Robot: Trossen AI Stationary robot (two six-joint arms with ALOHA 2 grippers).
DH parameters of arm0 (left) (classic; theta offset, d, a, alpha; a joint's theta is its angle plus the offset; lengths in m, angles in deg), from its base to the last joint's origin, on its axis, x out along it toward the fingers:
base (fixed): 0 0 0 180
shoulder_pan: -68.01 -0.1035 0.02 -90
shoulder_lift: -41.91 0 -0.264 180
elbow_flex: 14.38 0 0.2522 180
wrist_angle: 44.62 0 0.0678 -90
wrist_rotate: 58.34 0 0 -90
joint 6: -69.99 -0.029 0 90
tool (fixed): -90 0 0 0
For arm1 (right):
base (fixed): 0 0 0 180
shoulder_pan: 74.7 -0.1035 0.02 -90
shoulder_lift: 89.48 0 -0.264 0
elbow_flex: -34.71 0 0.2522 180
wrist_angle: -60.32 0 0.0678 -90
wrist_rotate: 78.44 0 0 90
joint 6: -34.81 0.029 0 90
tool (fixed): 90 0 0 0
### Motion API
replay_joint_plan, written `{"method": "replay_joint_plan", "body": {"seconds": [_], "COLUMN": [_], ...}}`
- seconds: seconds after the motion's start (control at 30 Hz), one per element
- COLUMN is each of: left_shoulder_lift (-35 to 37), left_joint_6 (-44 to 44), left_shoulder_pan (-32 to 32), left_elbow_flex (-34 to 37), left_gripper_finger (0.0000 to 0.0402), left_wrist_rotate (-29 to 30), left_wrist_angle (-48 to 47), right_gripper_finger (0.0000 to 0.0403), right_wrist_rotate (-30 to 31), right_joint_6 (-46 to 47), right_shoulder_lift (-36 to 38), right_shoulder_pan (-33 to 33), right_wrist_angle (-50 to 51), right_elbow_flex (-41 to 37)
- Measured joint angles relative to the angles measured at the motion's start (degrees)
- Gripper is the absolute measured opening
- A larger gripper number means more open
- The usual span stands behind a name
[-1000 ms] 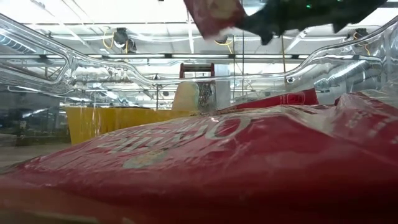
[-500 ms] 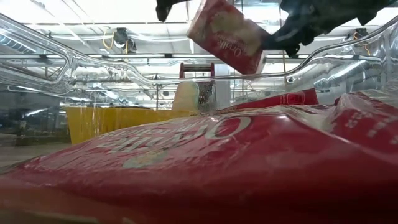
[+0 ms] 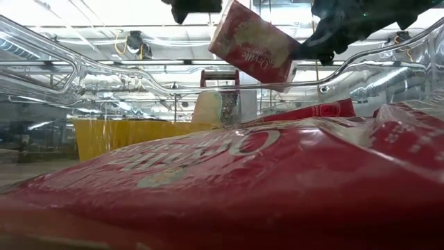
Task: Pick & Place Food Item
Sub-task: Put the red popcorn bag into the transparent bin
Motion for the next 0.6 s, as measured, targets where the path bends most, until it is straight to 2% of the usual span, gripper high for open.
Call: {"method": "replay_joint_plan", "body": {"seconds": [0.33, 0.53, 0.6], "left_shoulder_lift": [-2.97, -2.25, -2.17], "left_joint_6": [-0.18, 0.36, 3.33], "left_shoulder_pan": [-0.34, -1.26, -1.94], "left_elbow_flex": [0.04, 0.04, 0.03], "left_gripper_finger": [0.0089, 0.0089, 0.0095], "left_wrist_rotate": [6.74, 15.28, 16.01], "left_wrist_angle": [-0.12, -3.72, -4.35], "right_gripper_finger": [0.0, 0.0, 0.0], "right_wrist_rotate": [-0.15, -0.19, -0.18], "right_joint_6": [0.02, 0.44, 0.44], "right_shoulder_lift": [-0.02, -0.02, -0.02], "right_shoulder_pan": [0.0, -0.02, -0.02], "right_wrist_angle": [-0.15, 0.86, 1.04], "right_elbow_flex": [0.0, 0.0, 0.0]}}
